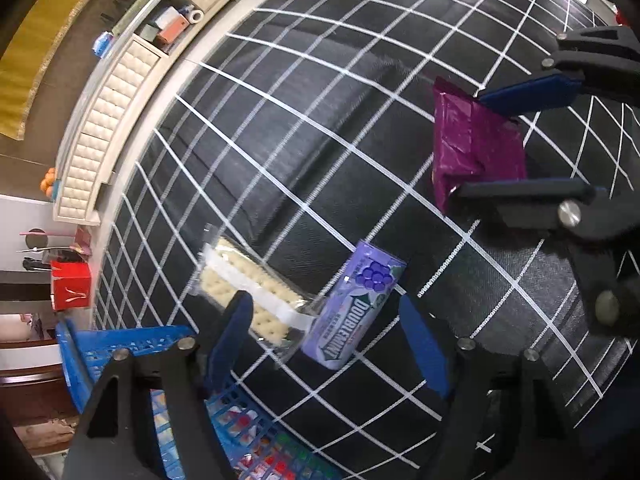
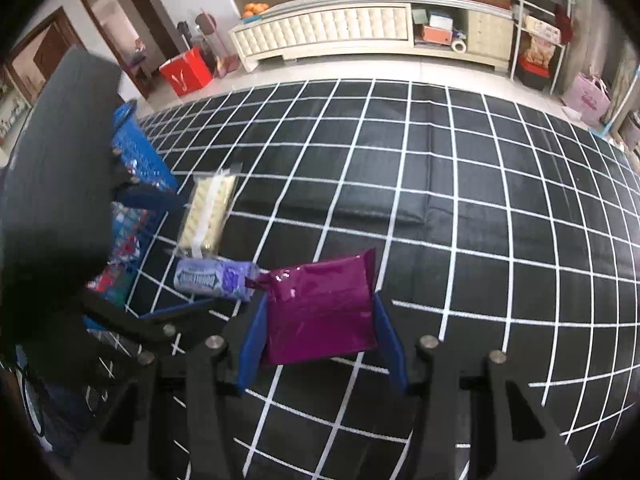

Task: Organize snacks
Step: 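Grasp the purple pouch with the right tool while the left tool grasps the Doublemint tube, then carry the Doublemint tube over the basket with the left tool while the right tool holds the purple pouch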

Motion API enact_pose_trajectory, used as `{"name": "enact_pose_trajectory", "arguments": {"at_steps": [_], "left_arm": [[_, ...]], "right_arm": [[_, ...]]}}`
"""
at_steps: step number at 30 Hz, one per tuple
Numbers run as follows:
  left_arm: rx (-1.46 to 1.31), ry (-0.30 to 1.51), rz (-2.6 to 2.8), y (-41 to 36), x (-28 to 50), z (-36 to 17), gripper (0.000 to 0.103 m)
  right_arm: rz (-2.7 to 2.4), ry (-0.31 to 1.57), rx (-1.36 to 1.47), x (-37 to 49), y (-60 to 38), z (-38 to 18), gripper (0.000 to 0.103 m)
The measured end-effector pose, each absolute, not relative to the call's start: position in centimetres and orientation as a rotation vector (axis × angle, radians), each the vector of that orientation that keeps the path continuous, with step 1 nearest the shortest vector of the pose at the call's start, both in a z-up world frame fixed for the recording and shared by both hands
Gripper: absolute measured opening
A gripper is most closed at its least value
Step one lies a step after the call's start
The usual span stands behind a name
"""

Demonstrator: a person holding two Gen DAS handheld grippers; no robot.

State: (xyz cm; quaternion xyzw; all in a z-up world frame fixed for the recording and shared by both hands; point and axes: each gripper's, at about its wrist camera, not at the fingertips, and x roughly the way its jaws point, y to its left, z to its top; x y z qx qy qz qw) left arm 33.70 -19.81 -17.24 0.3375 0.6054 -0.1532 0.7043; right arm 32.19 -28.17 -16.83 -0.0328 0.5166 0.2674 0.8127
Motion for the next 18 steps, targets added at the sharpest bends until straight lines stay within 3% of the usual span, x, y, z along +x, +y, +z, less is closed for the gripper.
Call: {"name": "enact_pose_trajectory", "arguments": {"at_steps": [7, 9, 10, 18], "left_arm": [[0.753, 1.367, -0.352, -19.8, 33.6, -19.0, 0.051], [0.737, 1.371, -0.357, -19.8, 33.7, -19.1, 0.043], [0.721, 1.374, -0.363, -19.8, 33.9, -19.1, 0.033], [0.643, 1.328, -0.319, -19.0, 34.1, -17.9, 0.029]], "right_arm": [[0.576, 1.119, -0.095, 32.1, -27.6, -17.1, 0.057], [0.569, 1.127, -0.100, 32.1, -27.7, -17.3, 0.057], [0.568, 1.133, -0.098, 32.2, -27.7, -17.3, 0.057], [0.576, 1.148, -0.092, 32.2, -27.5, -17.6, 0.057]]}}
